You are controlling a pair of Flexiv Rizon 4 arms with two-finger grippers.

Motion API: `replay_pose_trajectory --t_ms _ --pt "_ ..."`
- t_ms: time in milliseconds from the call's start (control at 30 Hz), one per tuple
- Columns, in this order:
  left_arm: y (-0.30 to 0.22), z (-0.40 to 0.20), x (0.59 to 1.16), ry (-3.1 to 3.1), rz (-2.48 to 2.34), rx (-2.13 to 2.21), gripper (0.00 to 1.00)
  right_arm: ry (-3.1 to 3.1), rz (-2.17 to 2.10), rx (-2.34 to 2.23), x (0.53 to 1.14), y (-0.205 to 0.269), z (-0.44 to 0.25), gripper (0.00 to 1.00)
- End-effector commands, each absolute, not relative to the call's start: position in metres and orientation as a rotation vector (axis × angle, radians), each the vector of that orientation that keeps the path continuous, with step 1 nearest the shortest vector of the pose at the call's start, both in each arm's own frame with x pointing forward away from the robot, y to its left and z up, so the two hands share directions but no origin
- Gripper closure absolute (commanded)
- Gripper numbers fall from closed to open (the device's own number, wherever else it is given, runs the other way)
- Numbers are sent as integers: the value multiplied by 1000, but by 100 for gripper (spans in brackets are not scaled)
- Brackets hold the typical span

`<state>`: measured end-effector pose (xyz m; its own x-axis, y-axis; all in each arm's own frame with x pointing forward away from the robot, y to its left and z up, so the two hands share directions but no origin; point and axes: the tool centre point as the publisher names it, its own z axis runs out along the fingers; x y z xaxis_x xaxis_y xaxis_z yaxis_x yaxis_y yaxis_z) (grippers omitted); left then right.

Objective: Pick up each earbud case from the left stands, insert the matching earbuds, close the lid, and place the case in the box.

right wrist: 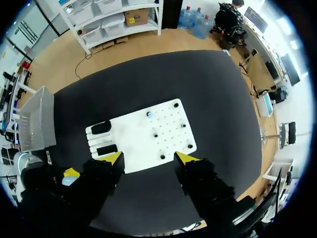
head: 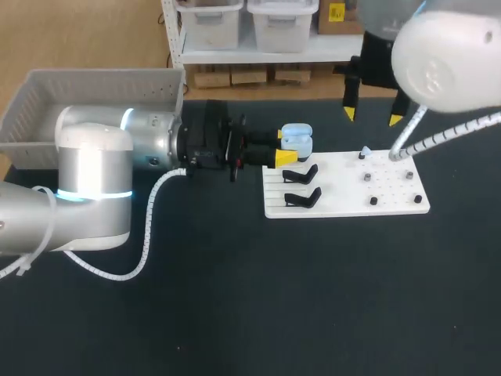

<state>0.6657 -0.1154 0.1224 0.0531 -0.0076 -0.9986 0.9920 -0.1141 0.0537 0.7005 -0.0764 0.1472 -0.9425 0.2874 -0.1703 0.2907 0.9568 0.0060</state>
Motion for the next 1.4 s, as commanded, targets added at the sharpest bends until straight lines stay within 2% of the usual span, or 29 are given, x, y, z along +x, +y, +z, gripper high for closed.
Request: replay_pose_trajectory --t_ms 33,200,333,433,567,700,900,1067,1167,1400 --pt "-115 121 665 1107 -1251 1311 100 2958 -21 415 717 -78 123 26" --pt "-115 121 665 1107 -1251 1311 100 2989 -1 383 726 -84 98 18" --pt "-115 121 665 1107 -1251 1311 100 3007 15 357 731 -86 83 16" --pt "-115 121 665 1107 -1251 1311 100 3020 38 351 737 -89 73 19" --pt "-115 121 665 1107 -1251 1311 100 3025 85 376 743 -93 65 33" --pt "-115 121 665 1107 -1251 1311 100 3021 104 394 750 -101 56 37" --pt "-115 121 665 1107 -1251 1311 100 3004 147 397 754 -105 51 37" --pt "-115 121 665 1107 -1251 1311 100 3005 196 405 756 -106 45 29" --pt "-115 121 665 1107 -1251 1311 100 3012 203 416 758 -106 36 31" --pt "-115 121 665 1107 -1251 1311 100 3024 207 430 758 -105 25 48"
